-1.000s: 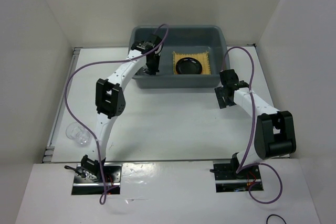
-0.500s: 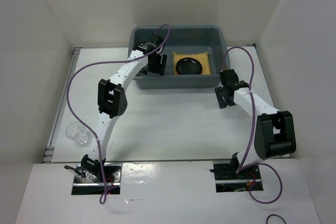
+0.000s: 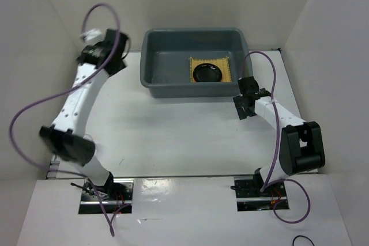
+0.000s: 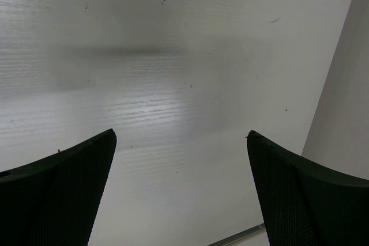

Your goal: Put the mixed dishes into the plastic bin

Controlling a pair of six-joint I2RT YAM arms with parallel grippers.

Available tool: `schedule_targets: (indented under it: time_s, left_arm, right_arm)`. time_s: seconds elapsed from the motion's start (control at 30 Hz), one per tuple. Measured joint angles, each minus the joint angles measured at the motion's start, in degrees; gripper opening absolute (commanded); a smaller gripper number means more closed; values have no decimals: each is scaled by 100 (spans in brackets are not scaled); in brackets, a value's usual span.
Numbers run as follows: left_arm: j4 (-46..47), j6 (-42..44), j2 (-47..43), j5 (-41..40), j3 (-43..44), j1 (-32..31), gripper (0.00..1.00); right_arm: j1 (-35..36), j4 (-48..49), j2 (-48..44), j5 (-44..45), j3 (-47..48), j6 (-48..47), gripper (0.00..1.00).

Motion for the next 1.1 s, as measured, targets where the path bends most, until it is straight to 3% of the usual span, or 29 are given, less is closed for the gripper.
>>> schedule_targets:
  time_s: [0.1, 0.17, 0.3, 0.43, 0.6, 0.97, 1.03, 1.1]
  left_arm:
    - [-127, -1165, -1460, -57, -2352, 1132, 100]
    - [-203, -1617, -1980, 63, -3574, 1696, 100]
    - [-170, -2317, -2205, 522, -4929, 2083, 100]
    - [33, -2745, -2402, 1001, -5720, 2529, 100]
    - [195, -3003, -2402, 1259, -6037, 2992, 100]
    - [1150, -2623, -1757, 1821, -6666, 3464, 98]
    - [1287, -2474, -1567, 1939, -6723, 3521, 72]
    - [1432, -2297, -1475, 2061, -6723, 3552, 28]
  right_arm:
    - [57, -2, 2, 42, 0, 0, 98]
    - [107, -7, 2, 52, 0, 0, 98]
    - [203, -4, 20, 61, 0, 0, 98]
    - [216, -7, 37, 63, 0, 0, 98]
    - [216, -7, 72, 63, 0, 0, 98]
    - [216, -7, 72, 59, 0, 0, 98]
    - [216, -7, 72, 61, 0, 0, 98]
    - [216, -7, 72, 59, 0, 0, 98]
